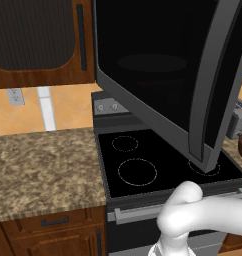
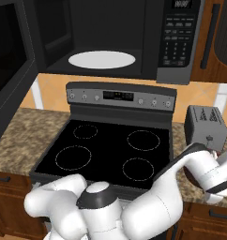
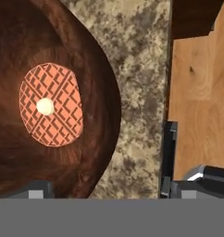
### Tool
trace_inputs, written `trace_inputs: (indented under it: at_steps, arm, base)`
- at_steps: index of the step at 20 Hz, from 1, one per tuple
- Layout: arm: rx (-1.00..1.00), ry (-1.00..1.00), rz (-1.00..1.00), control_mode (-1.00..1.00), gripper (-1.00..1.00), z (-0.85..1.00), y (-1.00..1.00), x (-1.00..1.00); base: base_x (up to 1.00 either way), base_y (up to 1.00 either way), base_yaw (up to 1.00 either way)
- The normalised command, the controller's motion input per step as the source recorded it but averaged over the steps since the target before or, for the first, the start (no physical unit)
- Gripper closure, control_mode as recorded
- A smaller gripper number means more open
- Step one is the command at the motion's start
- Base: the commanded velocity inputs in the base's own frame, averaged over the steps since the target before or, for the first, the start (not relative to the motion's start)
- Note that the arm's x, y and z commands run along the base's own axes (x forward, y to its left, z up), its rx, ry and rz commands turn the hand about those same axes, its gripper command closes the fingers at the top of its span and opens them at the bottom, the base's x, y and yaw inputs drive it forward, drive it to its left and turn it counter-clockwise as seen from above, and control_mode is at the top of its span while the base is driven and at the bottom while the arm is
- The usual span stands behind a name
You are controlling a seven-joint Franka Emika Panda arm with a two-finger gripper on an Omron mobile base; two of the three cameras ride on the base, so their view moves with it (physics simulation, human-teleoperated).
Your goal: Open the microwave, place the bowl with waffle inside the microwave, then close the microwave door and turn it on.
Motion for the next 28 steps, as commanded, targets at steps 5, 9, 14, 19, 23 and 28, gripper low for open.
trace_inputs:
  at_steps: [5,9,14,19,23,28]
  arm:
    - [0.00,0.00,0.00,-1.00,-1.00,-0.31,-0.11,0.39]
    - [0.00,0.00,0.00,-1.00,-1.00,-0.28,-0.11,0.43]
    - [0.00,0.00,0.00,-1.00,1.00,-0.24,-0.02,0.32]
    - [-0.03,-0.03,0.00,-1.00,1.00,-0.46,0.14,0.03]
    - [-0.05,-0.02,0.03,-1.00,1.00,-0.30,0.28,-0.14]
    - [-0.01,0.00,0.33,-1.00,1.00,0.45,0.28,-0.42]
  base:
    - [0.00,0.00,0.00]
    - [0.00,0.00,0.00]
    - [0.00,0.00,0.00]
    - [0.00,0.00,0.00]
    - [0.00,0.00,0.00]
    - [0.00,0.00,0.00]
